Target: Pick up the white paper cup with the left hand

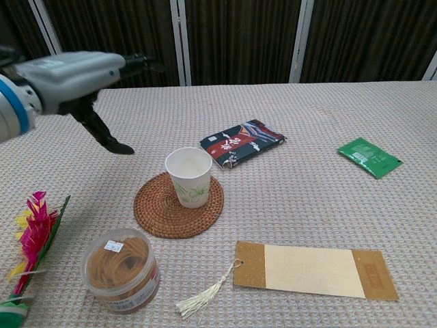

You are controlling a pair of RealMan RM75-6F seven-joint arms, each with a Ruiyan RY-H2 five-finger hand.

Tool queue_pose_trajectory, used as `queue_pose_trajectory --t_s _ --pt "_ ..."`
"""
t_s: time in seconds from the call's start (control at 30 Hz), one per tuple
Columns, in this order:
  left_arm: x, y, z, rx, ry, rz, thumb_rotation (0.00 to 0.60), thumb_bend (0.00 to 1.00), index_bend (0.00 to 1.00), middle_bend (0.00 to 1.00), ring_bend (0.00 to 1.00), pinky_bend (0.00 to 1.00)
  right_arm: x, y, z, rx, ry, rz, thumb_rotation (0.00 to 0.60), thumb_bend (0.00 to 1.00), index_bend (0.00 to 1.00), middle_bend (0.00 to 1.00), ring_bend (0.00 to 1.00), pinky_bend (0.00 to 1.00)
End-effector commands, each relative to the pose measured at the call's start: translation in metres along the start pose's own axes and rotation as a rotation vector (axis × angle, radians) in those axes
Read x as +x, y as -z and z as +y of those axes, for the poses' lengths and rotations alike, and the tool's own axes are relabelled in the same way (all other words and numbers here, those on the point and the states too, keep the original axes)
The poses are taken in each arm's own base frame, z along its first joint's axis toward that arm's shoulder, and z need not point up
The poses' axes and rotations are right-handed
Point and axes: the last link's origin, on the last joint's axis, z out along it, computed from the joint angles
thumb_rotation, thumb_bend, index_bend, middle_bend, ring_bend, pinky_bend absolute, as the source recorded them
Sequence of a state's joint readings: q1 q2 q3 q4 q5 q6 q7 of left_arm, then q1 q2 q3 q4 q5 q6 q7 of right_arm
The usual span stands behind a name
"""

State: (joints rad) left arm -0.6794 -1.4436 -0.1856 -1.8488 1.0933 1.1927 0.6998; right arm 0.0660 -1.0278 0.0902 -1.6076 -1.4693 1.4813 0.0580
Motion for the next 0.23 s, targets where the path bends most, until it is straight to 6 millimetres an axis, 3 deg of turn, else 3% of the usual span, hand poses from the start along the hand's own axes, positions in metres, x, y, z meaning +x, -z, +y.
queue_pose_trajectory --t_s 0.03,0.23 --pt "0.026 0.040 -0.039 0.101 0.003 0.080 0.600 0.00 0.00 0.00 0.00 0.01 0.001 0.002 -0.002 0.012 -0.004 -0.001 0.600 0.00 0.00 0.00 0.00 0.00" --pt "0.027 0.100 -0.094 0.269 0.054 0.150 0.600 0.00 0.00 0.00 0.00 0.00 0.000 0.008 -0.006 0.040 -0.009 -0.008 0.600 0.00 0.00 0.00 0.00 0.00"
